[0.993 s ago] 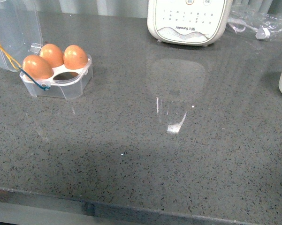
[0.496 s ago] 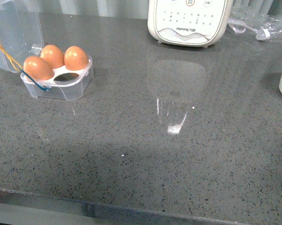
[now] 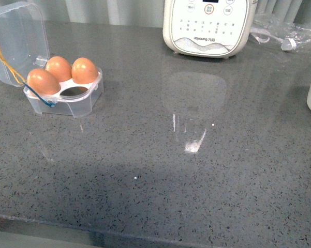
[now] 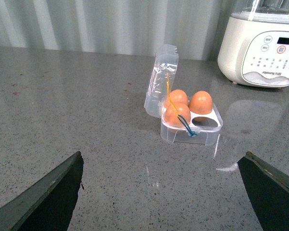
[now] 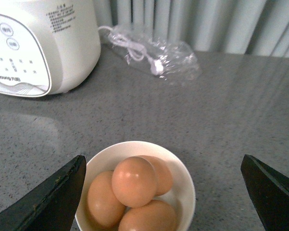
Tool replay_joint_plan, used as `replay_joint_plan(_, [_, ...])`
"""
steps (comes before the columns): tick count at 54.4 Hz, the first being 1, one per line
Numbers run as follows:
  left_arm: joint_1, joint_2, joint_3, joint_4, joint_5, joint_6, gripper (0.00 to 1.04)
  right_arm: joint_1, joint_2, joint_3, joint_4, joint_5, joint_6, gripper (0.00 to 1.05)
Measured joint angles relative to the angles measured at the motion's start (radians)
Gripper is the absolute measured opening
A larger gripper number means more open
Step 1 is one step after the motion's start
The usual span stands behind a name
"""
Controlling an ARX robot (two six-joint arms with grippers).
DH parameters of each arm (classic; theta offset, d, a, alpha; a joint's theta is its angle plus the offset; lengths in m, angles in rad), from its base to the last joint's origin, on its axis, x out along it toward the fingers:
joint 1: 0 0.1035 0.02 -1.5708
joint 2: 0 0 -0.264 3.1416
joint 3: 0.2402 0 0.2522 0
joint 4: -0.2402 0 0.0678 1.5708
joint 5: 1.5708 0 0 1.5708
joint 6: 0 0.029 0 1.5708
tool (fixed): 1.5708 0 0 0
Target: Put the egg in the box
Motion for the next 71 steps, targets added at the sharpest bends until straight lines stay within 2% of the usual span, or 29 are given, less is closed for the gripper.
replay_joint_plan(7, [0.0, 0.0, 0.0, 0.0, 0.0, 0.0, 0.98, 0.002, 0.109, 0.122, -0.08, -0.053, 0.001, 0.97])
replay_joint_plan(18, [0.0, 0.0, 0.0, 0.0, 0.0, 0.0, 0.98, 0.0, 0.187, 0.202, -0.154, -0.128, -0.007, 0.97])
replay_joint_plan(37, [0.0, 0.0, 0.0, 0.0, 0.0, 0.0, 0.98, -0.033, 0.271, 0.198, -0.106, -0.246, 0.009, 0.97])
replay_joint_plan(71, [0.0, 0.0, 0.0, 0.0, 0.0, 0.0, 0.98, -0.037, 0.334, 0.137, -0.028, -0.264, 0.013, 0.97])
